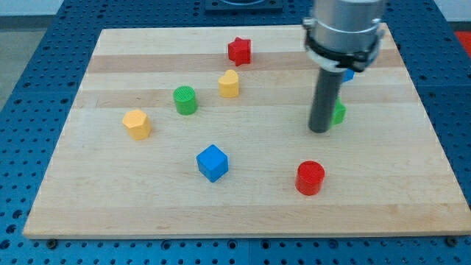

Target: Push the green star to the bottom of the blue triangle

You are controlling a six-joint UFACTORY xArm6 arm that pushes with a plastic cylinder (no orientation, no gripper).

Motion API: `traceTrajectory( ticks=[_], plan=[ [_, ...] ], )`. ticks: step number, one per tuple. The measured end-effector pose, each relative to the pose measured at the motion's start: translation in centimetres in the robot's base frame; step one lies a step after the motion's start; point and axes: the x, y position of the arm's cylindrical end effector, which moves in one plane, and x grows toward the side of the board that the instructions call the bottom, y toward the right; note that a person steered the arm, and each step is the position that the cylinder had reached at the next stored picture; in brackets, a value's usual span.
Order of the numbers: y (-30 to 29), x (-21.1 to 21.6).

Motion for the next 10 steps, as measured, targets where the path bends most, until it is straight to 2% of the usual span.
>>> traceTrajectory(
  ticks=[2,4,6,8,9,10],
  plan=[
    [2.3,-0.8],
    [-0.6,1.7],
    [-0.7,-1.7],
    [2.9,-4.4],
    [3.0,-4.2],
    [3.0,-1.1]
  ],
)
